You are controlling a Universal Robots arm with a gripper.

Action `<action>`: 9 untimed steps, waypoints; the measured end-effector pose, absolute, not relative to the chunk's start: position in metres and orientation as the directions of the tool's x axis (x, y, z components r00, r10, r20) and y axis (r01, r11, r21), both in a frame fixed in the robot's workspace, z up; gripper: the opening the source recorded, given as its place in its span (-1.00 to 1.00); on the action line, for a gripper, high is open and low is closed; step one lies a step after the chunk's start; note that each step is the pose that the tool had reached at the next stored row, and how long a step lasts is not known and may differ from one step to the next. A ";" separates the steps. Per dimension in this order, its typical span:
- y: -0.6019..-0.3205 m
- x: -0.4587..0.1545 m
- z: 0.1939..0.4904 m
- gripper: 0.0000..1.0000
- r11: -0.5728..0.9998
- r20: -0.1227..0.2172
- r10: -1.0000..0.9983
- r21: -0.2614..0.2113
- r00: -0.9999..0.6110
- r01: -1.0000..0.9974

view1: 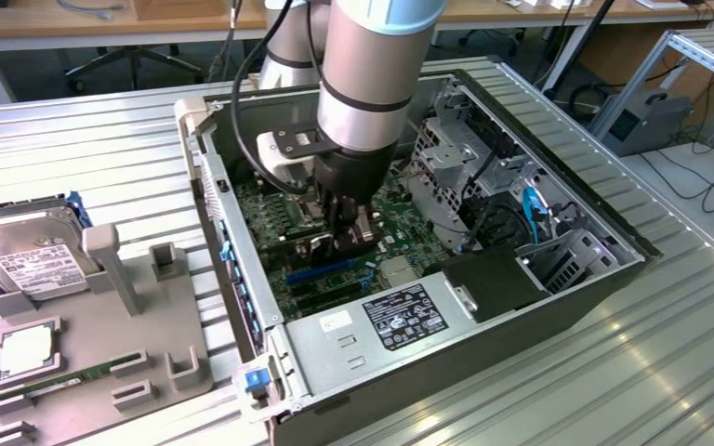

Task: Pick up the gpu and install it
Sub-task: 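Insert the gpu into the slot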

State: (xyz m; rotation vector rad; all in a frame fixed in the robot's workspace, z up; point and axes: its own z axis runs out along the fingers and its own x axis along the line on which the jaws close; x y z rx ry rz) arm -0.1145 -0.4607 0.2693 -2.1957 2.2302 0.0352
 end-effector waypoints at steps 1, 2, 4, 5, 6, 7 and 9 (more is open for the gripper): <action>-0.461 -0.115 0.269 -0.47 0.015 -0.024 -1.000 0.008 -0.016 -1.000; -0.461 -0.115 0.269 -0.47 0.016 -0.024 -1.000 0.008 -0.016 -1.000; -0.461 -0.115 0.269 -0.47 0.016 -0.024 -1.000 0.008 -0.016 -1.000; -0.461 -0.115 0.269 -0.47 0.015 -0.024 -1.000 0.008 -0.016 -1.000; -0.461 -0.115 0.269 -0.47 0.016 -0.024 -1.000 0.008 -0.016 -1.000; -0.461 -0.115 0.269 -0.47 0.016 -0.024 -1.000 0.008 -0.016 -1.000; -0.461 -0.116 0.268 -0.47 0.015 -0.025 -1.000 0.008 -0.016 -1.000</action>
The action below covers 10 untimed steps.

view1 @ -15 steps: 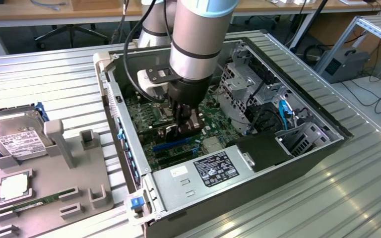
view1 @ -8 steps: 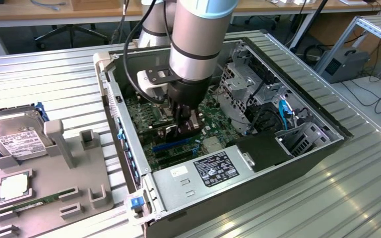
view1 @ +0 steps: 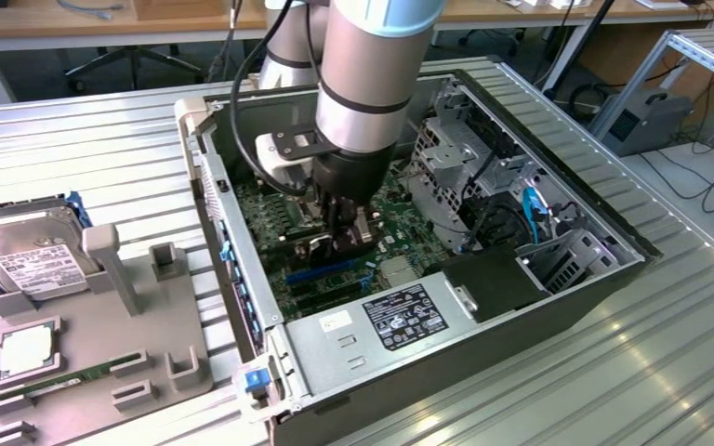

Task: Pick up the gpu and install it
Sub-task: 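Insert the gpu into the slot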

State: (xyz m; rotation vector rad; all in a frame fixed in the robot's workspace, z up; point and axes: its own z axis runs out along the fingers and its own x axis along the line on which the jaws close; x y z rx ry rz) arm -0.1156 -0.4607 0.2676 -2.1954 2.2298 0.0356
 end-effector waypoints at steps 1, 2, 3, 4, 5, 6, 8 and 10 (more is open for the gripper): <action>-0.461 -0.116 0.266 -0.47 0.016 -0.024 -1.000 0.008 -0.016 -1.000; -0.461 -0.116 0.265 -0.47 0.016 -0.024 -1.000 0.008 -0.016 -1.000; -0.461 -0.116 0.264 -0.47 0.015 -0.024 -1.000 0.008 -0.016 -1.000; -0.461 -0.116 0.264 -0.47 0.015 -0.024 -1.000 0.008 -0.016 -1.000; -0.461 -0.116 0.264 -0.47 0.016 -0.024 -1.000 0.008 -0.016 -1.000; -0.461 -0.116 0.264 -0.47 0.015 -0.024 -1.000 0.008 -0.016 -1.000; -0.461 -0.116 0.263 -0.47 0.015 -0.025 -1.000 0.008 -0.016 -1.000; -0.461 -0.116 0.263 -0.47 0.016 -0.024 -1.000 0.008 -0.016 -1.000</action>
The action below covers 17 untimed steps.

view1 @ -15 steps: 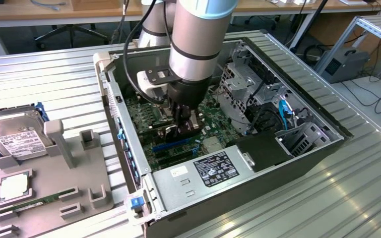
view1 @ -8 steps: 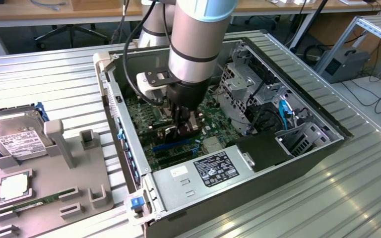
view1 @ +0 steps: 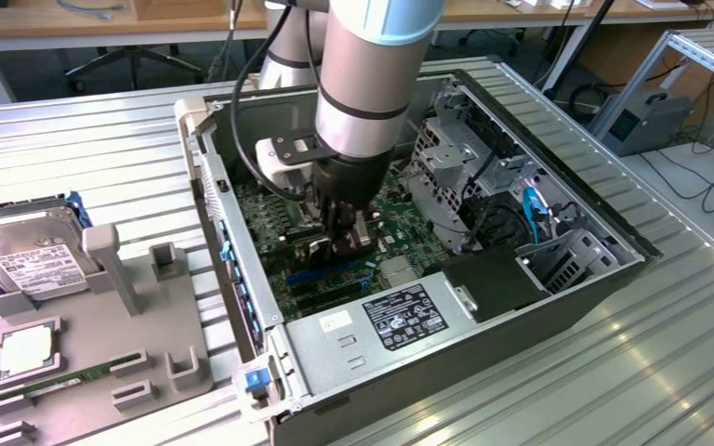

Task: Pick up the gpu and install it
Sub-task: 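Insert the gpu into the slot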

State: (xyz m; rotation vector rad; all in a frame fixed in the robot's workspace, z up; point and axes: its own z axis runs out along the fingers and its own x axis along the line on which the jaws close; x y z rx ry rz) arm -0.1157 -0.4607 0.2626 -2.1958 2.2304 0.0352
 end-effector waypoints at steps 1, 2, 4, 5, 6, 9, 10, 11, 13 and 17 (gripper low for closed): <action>-0.461 -0.116 0.262 -0.47 0.016 -0.025 -1.000 0.008 -0.016 -1.000; -0.461 -0.116 0.261 -0.47 0.015 -0.024 -1.000 0.008 -0.016 -1.000; -0.461 -0.116 0.261 -0.47 0.016 -0.024 -1.000 0.008 -0.016 -1.000; -0.461 -0.116 0.260 -0.47 0.016 -0.025 -1.000 0.008 -0.016 -1.000; -0.461 -0.116 0.260 -0.47 0.016 -0.025 -1.000 0.008 -0.016 -1.000; -0.461 -0.116 0.258 -0.47 0.016 -0.025 -1.000 0.008 -0.016 -1.000; -0.461 -0.116 0.258 -0.47 0.016 -0.024 -1.000 0.008 -0.016 -1.000; -0.461 -0.116 0.258 -0.47 0.015 -0.024 -1.000 0.008 -0.016 -1.000; -0.461 -0.116 0.256 -0.47 0.015 -0.025 -1.000 0.008 -0.016 -1.000; -0.460 -0.117 0.254 -0.47 0.016 -0.024 -1.000 0.008 -0.016 -1.000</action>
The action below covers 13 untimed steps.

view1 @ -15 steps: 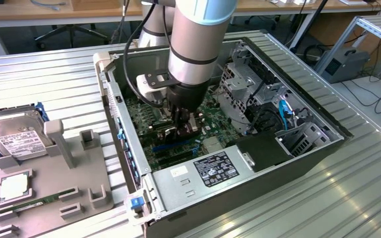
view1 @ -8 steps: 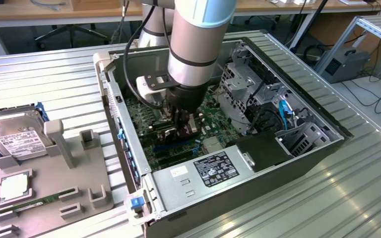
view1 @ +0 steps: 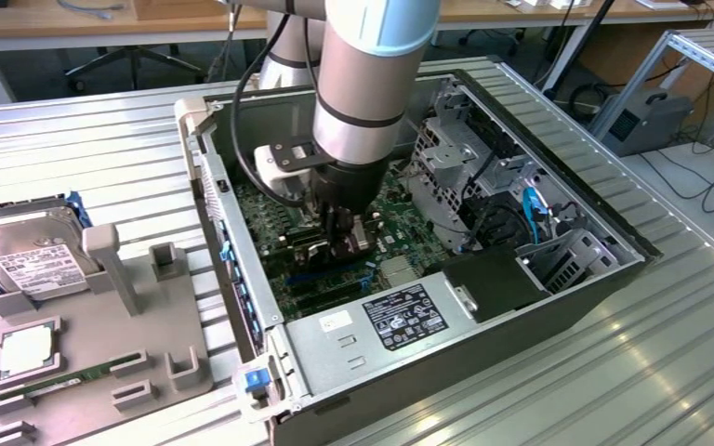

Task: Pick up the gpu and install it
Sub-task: 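Insert the gpu into the slot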

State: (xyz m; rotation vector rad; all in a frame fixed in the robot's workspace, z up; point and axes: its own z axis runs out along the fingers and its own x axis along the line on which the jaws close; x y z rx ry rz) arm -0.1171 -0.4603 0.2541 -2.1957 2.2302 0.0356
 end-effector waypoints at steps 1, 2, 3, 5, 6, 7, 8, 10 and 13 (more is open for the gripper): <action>-0.460 -0.117 0.254 -0.47 0.015 -0.024 -1.000 0.008 -0.016 -1.000; -0.460 -0.117 0.254 -0.47 0.015 -0.024 -1.000 0.008 -0.016 -1.000; -0.460 -0.117 0.254 -0.47 0.016 -0.025 -1.000 0.008 -0.016 -1.000; -0.459 -0.118 0.254 -0.47 0.016 -0.025 -1.000 0.008 -0.016 -1.000; -0.459 -0.118 0.254 -0.47 0.016 -0.025 -1.000 0.008 -0.016 -1.000; -0.459 -0.118 0.254 -0.47 0.016 -0.025 -1.000 0.008 -0.016 -1.000; -0.459 -0.118 0.254 -0.47 0.016 -0.025 -1.000 0.008 -0.016 -1.000; -0.459 -0.118 0.254 -0.47 0.016 -0.025 -1.000 0.008 -0.016 -1.000; -0.459 -0.118 0.254 -0.47 0.016 -0.025 -1.000 0.008 -0.016 -1.000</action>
